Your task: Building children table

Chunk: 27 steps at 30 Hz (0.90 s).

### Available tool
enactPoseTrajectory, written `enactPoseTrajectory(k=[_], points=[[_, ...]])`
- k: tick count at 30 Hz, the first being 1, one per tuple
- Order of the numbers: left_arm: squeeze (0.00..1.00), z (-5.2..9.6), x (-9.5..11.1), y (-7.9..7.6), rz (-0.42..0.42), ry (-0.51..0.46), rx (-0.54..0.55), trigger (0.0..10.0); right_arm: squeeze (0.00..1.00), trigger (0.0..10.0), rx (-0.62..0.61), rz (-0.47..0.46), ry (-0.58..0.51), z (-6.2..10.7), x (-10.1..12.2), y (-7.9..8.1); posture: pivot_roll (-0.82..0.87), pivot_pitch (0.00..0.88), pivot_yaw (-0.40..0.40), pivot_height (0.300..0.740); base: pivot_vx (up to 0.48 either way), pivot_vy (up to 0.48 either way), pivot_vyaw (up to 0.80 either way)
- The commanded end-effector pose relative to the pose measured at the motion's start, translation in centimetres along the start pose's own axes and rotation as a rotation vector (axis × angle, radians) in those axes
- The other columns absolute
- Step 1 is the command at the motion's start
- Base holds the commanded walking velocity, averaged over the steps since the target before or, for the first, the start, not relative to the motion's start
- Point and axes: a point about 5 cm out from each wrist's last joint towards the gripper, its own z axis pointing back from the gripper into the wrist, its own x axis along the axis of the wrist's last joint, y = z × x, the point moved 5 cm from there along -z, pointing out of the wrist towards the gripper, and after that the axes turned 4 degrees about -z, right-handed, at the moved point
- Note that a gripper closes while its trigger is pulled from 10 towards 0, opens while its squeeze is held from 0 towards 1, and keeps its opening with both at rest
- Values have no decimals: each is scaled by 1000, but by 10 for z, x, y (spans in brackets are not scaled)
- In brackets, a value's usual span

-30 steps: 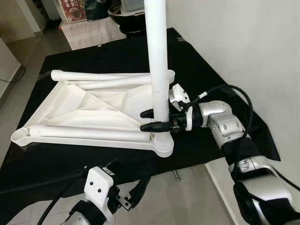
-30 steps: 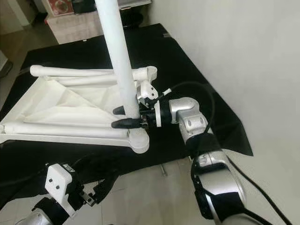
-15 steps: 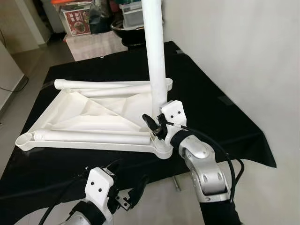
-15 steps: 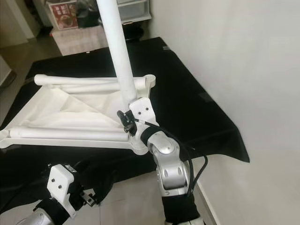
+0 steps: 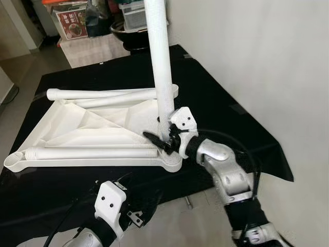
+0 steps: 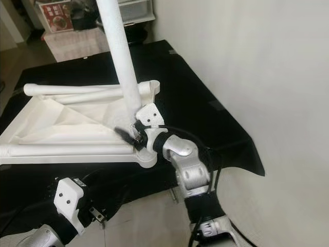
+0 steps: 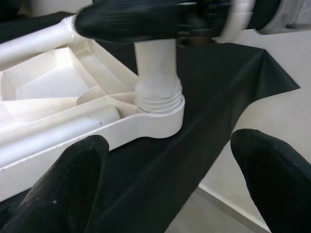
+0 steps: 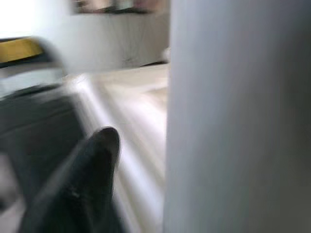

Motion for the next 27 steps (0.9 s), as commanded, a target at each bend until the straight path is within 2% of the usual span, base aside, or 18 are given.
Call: enactPoseTrajectory(k=[1,2,4,5,6,12,20,21,27], points=[[0,3,-2,0,11,13,0,10000,1000,10000,128,18,-33,-2,8,10,17,90,93,740,0,0,0],[0,3,-2,0,11,13,0,10000,1000,10000,128,18,-33,-2,8,10,17,90,93,740,0,0,0],[0,7,0,-3,16,12,-5,10000,1000,10000,268,33,-3,3,5,10,38,115,92,740,0,0,0],[0,7,0,-3,16,12,-5,10000,1000,10000,268,33,-3,3,5,10,38,115,92,740,0,0,0],[0,9,2,-6,18,12,-7,10000,0,10000,335,33,10,4,5,7,48,125,91,740,0,0,0],[0,17,6,-12,26,17,-14,10000,0,10000,465,-9,30,2,15,-2,82,152,84,740,0,0,0],[0,19,7,-14,29,19,-16,10000,0,10000,547,-29,68,4,19,-3,98,165,81,740,0,0,0],[0,20,8,-15,31,18,-16,10000,0,0,567,-38,82,5,20,-4,98,172,74,740,0,0,0],[0,18,8,-18,37,14,-17,10000,0,0,573,-33,91,7,21,-10,88,169,71,740,0,0,0]])
